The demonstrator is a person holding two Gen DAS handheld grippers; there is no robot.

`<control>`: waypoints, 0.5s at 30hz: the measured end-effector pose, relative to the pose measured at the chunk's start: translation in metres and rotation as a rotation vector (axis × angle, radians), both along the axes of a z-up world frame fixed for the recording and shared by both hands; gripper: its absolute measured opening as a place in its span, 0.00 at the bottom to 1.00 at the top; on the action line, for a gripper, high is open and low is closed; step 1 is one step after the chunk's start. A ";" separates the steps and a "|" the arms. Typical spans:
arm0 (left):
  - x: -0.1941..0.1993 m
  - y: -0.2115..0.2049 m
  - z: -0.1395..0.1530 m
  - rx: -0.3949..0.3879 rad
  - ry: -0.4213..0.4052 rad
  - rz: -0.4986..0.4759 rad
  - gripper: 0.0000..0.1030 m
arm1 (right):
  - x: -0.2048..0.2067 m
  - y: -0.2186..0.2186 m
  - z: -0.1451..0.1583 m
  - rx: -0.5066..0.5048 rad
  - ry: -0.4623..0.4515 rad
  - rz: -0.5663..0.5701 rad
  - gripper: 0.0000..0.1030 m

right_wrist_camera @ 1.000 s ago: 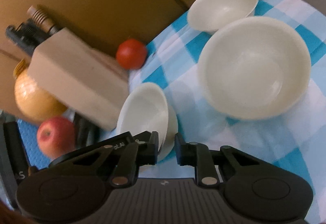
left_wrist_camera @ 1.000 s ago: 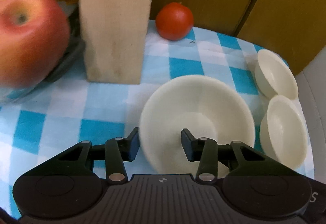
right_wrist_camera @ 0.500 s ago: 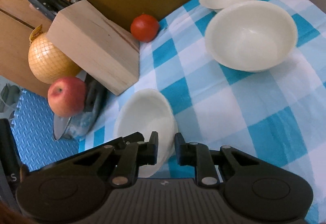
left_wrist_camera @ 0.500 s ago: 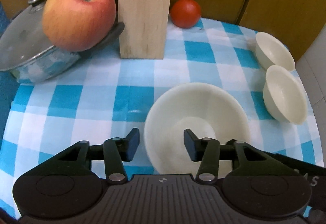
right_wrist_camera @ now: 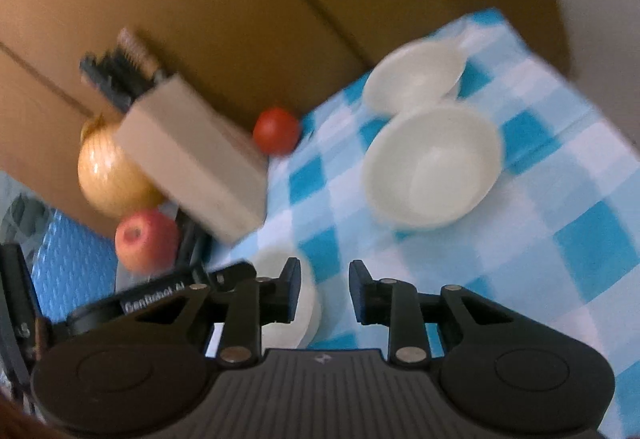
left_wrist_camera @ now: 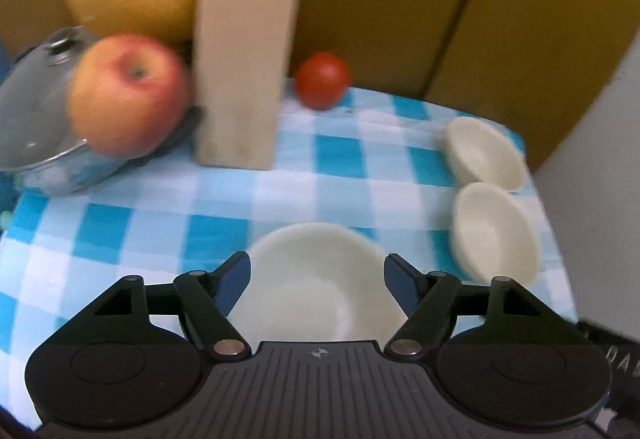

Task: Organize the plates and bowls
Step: 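Grip the rim of a cream-white bowl with both tools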

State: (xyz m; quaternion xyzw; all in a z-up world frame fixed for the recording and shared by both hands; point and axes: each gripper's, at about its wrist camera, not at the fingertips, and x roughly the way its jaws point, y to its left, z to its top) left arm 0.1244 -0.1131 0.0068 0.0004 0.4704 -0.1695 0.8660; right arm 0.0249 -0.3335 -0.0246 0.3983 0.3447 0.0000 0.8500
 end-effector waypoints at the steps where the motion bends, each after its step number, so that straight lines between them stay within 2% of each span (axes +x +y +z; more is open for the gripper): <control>1: -0.001 -0.007 0.000 -0.012 0.005 -0.014 0.77 | -0.002 -0.008 0.002 -0.008 -0.008 -0.026 0.28; 3: 0.000 -0.022 0.001 -0.035 0.016 -0.042 0.78 | -0.005 -0.024 0.004 -0.023 -0.015 -0.080 0.31; 8: 0.002 -0.058 -0.001 -0.064 0.007 -0.088 0.82 | -0.009 -0.060 0.000 -0.038 -0.001 -0.184 0.31; 15: 0.015 -0.091 -0.023 -0.064 0.063 -0.109 0.82 | 0.000 -0.082 -0.016 -0.051 0.045 -0.203 0.31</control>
